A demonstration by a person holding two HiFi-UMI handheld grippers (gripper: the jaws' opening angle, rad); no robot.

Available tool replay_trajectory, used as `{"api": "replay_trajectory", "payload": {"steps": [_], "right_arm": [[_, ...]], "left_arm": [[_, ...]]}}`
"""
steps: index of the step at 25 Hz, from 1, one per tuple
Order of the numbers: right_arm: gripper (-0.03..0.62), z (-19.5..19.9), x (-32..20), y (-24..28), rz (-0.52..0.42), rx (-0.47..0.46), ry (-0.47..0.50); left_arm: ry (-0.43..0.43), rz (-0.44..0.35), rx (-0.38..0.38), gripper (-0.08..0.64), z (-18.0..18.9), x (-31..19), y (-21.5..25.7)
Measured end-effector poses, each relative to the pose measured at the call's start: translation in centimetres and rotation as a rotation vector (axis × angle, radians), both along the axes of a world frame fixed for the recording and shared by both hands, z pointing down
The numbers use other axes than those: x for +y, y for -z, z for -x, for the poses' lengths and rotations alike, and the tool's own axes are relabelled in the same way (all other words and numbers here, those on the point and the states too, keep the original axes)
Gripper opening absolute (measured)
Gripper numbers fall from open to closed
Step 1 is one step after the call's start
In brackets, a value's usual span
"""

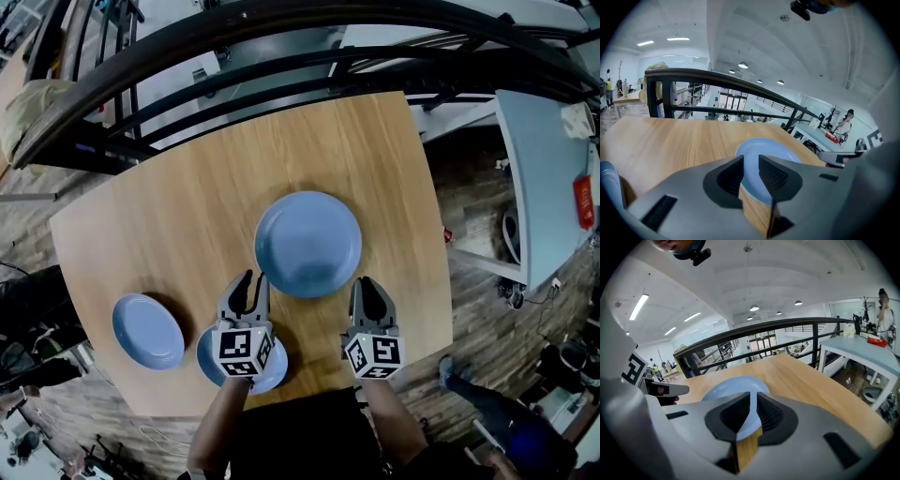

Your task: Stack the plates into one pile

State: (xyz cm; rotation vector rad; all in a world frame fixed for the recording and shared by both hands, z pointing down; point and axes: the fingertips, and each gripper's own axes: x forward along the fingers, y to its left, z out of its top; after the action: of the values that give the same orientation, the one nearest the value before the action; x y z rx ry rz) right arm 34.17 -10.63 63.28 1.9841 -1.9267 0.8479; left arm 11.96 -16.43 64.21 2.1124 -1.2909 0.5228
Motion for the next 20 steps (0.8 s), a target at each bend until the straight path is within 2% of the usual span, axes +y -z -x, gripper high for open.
{"api": "replay_trajectory", "payload": {"steps": [10,13,15,20], "right_arm": [[0.053,-0.6,-0.3,-5.1,0.096,-0.009,-0.021],[0.059,-0.9,-0.3,-6.1,0.118,-0.013,-0.027],[0.087,-1.1,-0.4,-6.7,0.132,-0.016,-0.033],[0.091,-1.8,-0.6,-7.5,0.156,-0.025,-0.047]], "left_arm": [[0.013,0.084,-0.011,0.118,0.3,-0.8,-4.3],[0.015,0.102,-0.019,0.12,0.4,-1.0,-5.2],[0.019,0.114,-0.024,0.121,0.5,-1.1,-5.7],[0.022,0.143,-0.032,0.124,0.6,-1.3,-6.7]]}}
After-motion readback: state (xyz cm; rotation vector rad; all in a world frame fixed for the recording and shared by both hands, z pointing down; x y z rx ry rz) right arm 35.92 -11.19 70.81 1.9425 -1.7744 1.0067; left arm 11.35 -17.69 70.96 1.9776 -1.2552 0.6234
